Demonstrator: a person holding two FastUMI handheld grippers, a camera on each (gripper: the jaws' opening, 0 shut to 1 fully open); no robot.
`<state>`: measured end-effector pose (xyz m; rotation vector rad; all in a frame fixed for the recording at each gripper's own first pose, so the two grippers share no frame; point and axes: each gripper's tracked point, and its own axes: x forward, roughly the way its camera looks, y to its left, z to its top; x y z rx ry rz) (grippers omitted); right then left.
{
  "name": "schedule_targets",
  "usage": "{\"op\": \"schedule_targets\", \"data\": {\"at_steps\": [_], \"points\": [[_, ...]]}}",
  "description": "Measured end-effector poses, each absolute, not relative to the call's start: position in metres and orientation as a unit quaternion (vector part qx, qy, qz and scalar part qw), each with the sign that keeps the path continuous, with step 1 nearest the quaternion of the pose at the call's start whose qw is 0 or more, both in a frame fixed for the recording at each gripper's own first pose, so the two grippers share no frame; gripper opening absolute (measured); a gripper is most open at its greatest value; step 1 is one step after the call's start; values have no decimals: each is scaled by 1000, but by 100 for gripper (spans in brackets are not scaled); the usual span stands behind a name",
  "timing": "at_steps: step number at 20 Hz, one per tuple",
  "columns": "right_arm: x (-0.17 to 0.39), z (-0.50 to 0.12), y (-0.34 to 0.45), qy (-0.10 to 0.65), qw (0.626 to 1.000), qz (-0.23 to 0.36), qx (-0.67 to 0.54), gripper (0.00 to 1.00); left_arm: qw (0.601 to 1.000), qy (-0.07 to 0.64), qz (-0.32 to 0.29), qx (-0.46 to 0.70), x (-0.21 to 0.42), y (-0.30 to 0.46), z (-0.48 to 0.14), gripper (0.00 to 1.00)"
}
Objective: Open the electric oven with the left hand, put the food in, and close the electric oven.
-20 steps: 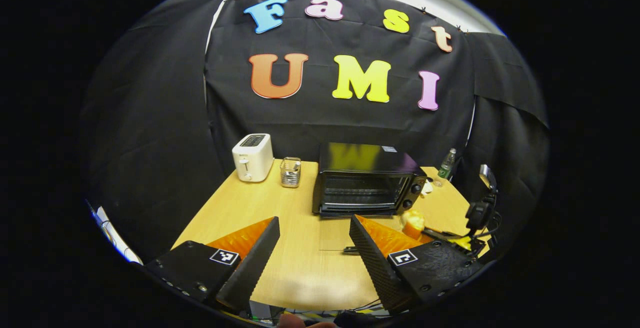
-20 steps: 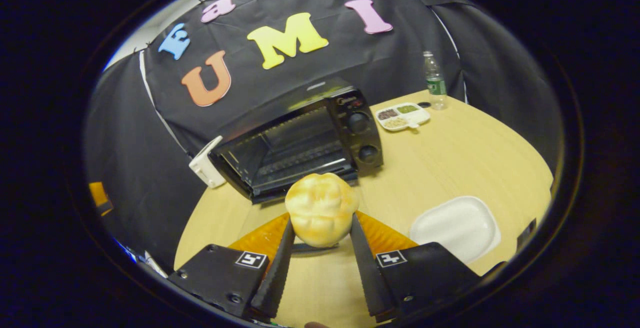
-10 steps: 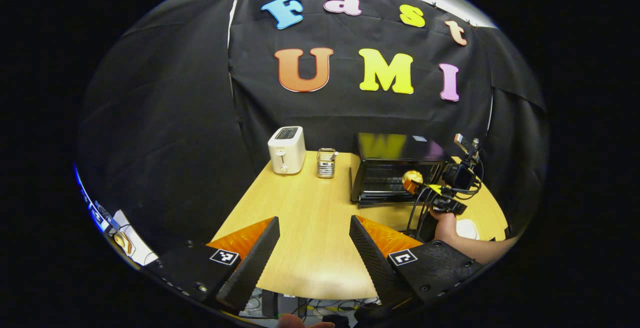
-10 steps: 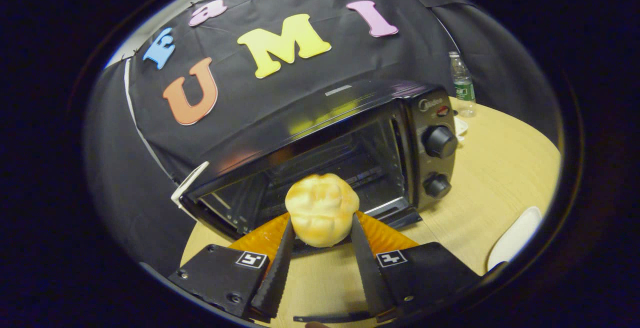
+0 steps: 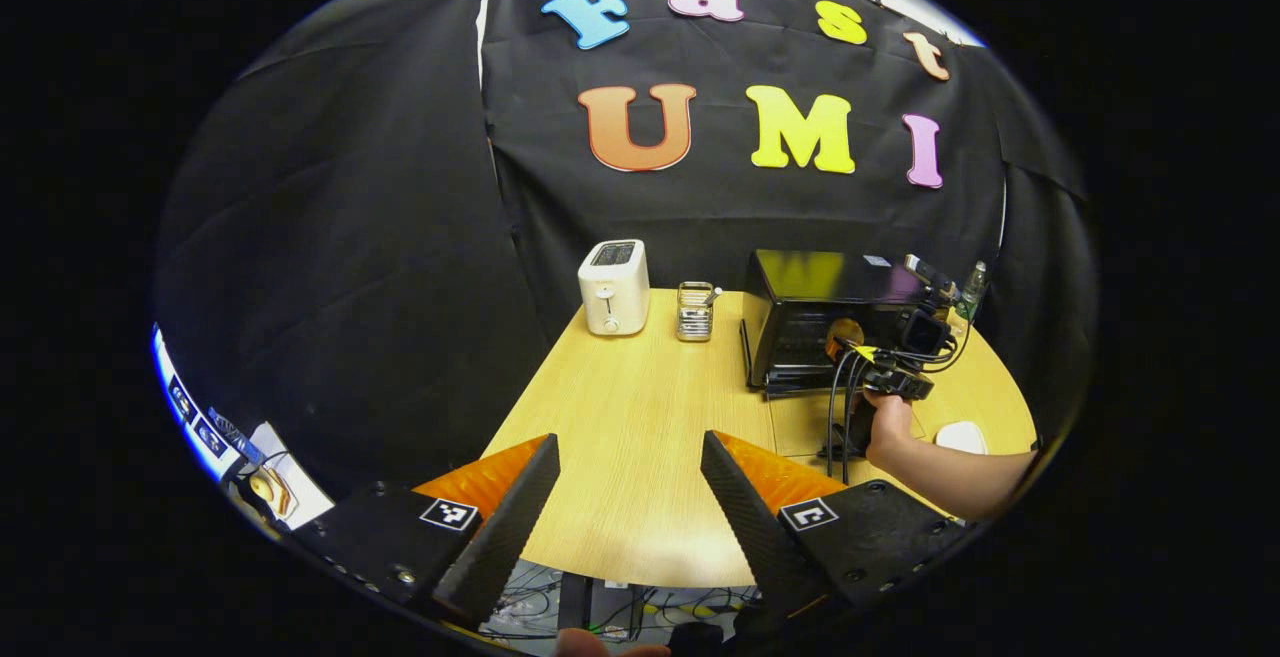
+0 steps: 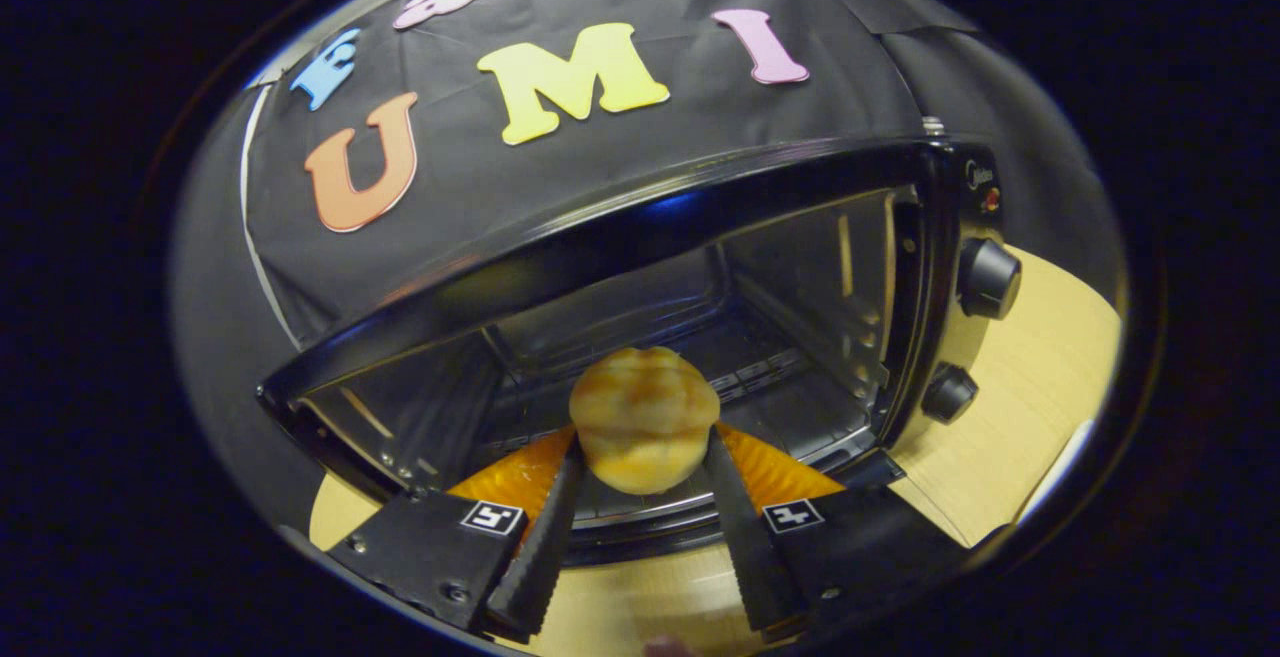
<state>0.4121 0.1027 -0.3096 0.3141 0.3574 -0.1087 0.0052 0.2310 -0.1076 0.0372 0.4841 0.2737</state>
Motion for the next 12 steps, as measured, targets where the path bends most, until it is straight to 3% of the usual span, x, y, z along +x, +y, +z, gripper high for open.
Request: {"op": "schedule_targets", "data": {"at_steps": [6,12], "points": [[391,-310,108,210,962,-43,171,89,965,233,125,0,5,220,-105,94],[343,-277,115,211,965,-4,154,92,968,221,112,-37,4,188,-108,94]]}}
